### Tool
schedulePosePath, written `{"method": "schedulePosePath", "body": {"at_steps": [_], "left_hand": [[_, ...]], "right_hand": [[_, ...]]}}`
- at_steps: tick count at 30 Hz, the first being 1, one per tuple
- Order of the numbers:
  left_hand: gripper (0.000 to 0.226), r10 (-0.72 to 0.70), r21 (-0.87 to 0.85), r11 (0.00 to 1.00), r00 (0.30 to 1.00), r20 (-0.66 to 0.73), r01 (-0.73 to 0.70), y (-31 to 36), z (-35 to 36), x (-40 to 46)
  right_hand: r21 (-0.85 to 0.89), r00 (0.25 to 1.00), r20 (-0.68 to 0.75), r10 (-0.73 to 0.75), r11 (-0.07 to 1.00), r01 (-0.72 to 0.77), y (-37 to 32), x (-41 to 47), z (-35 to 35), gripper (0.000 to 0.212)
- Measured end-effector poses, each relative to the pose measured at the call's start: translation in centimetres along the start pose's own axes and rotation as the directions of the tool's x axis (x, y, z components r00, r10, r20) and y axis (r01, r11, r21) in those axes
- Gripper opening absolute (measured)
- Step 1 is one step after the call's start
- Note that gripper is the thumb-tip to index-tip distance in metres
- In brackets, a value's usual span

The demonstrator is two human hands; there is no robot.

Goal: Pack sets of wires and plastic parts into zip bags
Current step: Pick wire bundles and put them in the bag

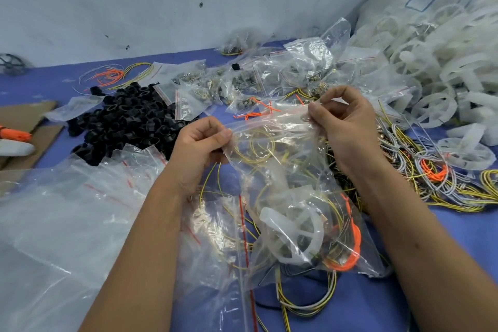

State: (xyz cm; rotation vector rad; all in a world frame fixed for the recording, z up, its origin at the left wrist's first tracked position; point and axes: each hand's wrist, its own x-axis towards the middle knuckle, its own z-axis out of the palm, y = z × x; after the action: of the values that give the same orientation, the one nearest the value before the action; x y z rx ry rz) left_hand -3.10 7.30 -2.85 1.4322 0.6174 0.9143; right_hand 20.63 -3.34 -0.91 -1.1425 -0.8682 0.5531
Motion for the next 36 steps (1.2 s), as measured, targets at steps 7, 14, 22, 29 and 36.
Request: {"method": "schedulePosePath", "body": {"at_steps": [7,14,22,29,36], "left_hand": [[0.016,0.355,0.674,0.718,0.924,-0.139,-0.174,3.8,3.8,1.1],[0.012,-0.036,0.810,0.568,0.978,0.204,-0.148,6.7,9.6,4.4],[0.014,-0.060,0.748,0.653,0.977,0.204,-0.117,6.1,7.6,4.8],[0.004,-0.014,0.629,0.766,0.974,0.227,-0.136,4.1,6.7,5.0],[0.004,0.051,0.611,0.771,0.974,0.222,-0.180,3.5,6.4,4.9]], "right_hand": [[-0.246,0.980,0.145,-0.135,0.955,0.168,0.8,-0.2,0.5,0.019],[-0.243,0.963,0.224,-0.150,0.948,0.205,0.7,-0.5,0.2,0.031],[-0.206,0.983,0.157,-0.097,0.970,0.129,0.9,-0.2,0.2,0.013],[-0.237,0.986,0.134,-0.098,0.963,0.128,1.1,0.1,0.0,0.004],[-0.274,0.979,0.194,-0.069,0.954,0.121,1.7,0.4,-0.2,0.007]]}}
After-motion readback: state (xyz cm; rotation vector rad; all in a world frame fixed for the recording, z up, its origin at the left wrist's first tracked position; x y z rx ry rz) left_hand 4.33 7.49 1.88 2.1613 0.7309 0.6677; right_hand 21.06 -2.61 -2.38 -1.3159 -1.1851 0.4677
